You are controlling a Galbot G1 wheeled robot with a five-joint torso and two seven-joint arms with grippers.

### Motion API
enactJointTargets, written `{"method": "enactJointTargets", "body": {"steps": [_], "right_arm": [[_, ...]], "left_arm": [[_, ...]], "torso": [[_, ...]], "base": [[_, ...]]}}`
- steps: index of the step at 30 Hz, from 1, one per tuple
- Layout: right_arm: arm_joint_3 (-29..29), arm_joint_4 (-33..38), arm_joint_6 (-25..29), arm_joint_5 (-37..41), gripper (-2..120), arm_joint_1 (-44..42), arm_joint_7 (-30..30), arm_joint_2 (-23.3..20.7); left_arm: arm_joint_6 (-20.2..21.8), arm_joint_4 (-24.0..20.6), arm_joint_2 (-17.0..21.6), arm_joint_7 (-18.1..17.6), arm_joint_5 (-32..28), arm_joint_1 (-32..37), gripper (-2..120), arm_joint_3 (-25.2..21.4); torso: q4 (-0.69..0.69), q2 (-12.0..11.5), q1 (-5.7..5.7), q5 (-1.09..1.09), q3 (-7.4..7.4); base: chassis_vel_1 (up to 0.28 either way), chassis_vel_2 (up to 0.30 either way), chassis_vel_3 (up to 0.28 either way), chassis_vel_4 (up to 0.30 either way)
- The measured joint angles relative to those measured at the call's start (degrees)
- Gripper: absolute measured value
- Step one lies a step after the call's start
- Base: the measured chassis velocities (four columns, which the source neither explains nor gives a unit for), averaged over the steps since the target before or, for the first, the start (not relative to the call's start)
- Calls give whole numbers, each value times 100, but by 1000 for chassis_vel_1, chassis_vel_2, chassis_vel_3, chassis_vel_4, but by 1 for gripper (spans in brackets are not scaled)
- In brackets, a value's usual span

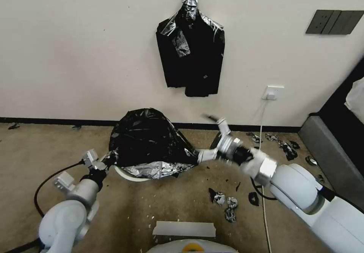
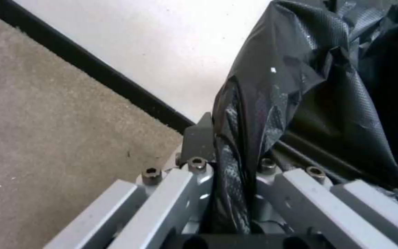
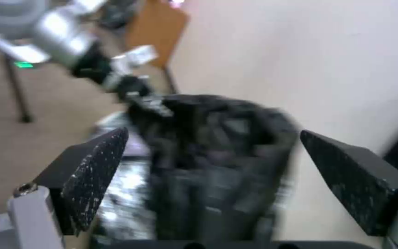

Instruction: Place a trash bag onto the trash bin.

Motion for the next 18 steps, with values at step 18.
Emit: {"method": "enactJointTargets", "body": {"steps": [18], "right_arm": [[-987, -469, -439, 119, 88, 490, -340, 73]], "left_arm": [[2, -7, -85, 20, 26, -34, 4, 179]], "torso": [[-1, 0, 0, 1, 0]], "base": [[0, 0, 0, 0]]}}
